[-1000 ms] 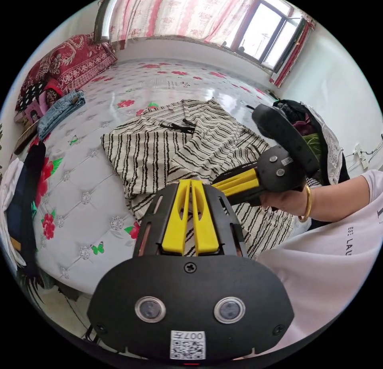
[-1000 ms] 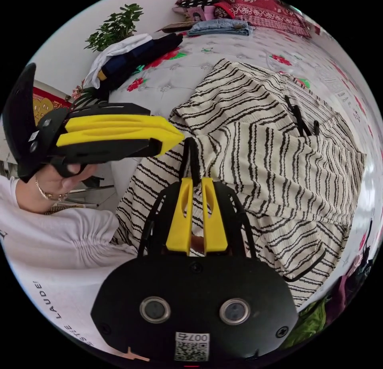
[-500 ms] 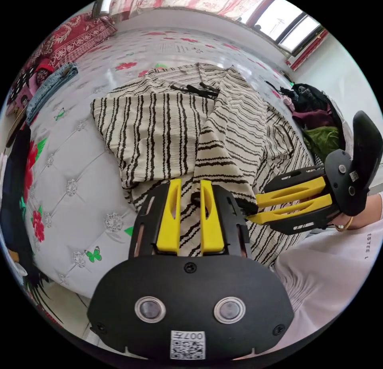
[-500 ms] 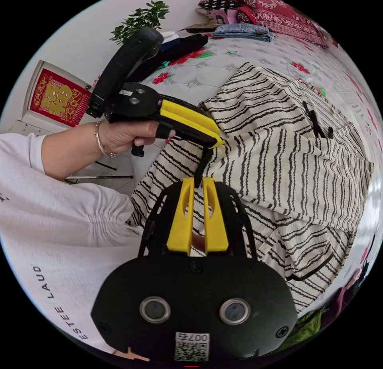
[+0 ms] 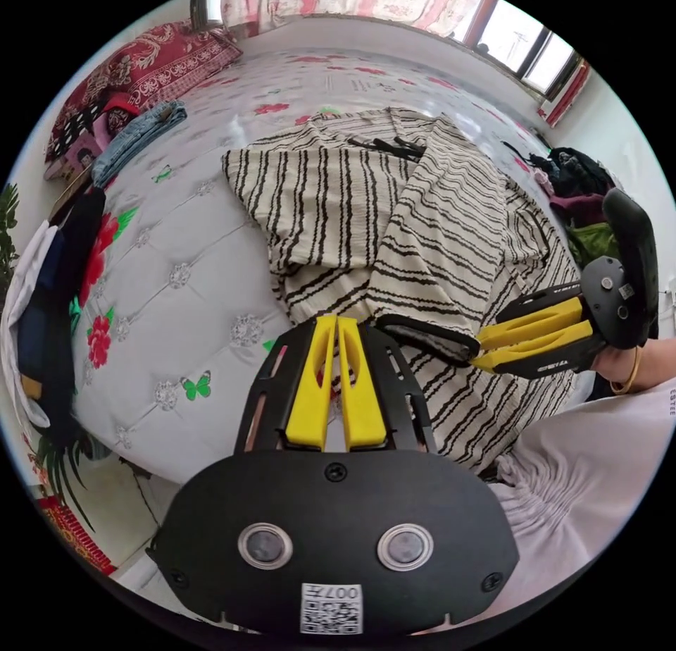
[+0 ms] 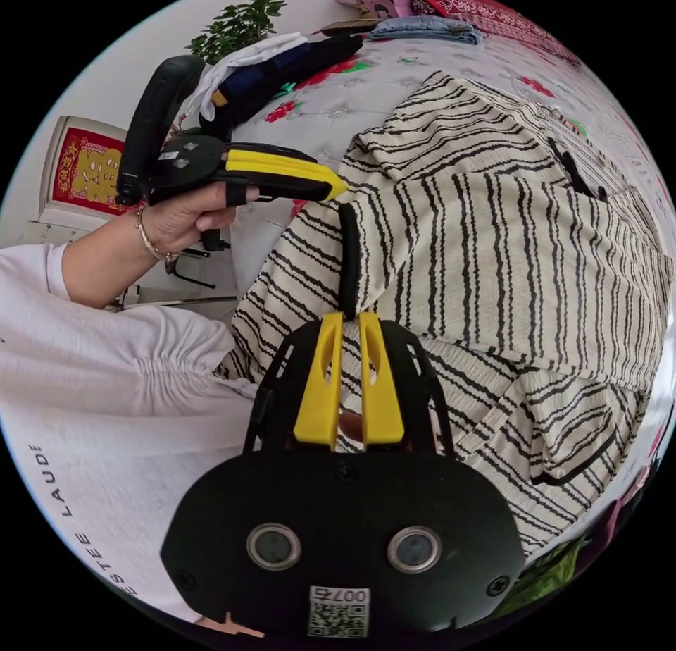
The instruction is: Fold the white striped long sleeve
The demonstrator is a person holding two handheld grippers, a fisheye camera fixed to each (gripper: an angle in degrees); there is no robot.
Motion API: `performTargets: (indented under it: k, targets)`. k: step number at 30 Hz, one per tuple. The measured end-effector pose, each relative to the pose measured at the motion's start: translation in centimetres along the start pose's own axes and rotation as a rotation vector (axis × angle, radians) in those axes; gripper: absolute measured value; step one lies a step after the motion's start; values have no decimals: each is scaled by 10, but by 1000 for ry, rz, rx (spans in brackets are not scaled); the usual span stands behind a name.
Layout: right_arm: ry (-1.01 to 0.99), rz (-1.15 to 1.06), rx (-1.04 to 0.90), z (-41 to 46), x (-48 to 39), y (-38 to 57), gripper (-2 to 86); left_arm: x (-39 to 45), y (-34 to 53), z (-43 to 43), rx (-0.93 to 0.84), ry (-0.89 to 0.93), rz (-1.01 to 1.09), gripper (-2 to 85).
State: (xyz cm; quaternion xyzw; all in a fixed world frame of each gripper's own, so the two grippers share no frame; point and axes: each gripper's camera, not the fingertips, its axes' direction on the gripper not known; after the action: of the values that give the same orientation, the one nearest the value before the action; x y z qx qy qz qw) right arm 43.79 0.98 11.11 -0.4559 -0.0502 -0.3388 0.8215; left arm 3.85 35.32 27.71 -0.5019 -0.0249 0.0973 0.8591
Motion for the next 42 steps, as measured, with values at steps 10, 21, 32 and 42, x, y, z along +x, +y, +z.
performTargets:
  k: [10,21,32,42]
  targets:
    - [57,399,250,-111,85,162,50,-8,44,-25,-30,57,-68,4]
    - [257,955,241,-188,185,415,71,5,144,-31,-132,156,-280,96]
    - [120,859,178,-197,231,453,77,52,169,-4,-201,263,-293,135]
    - [118,669,60,-212,236,463,27,73,147,33,-273,316,-272,107]
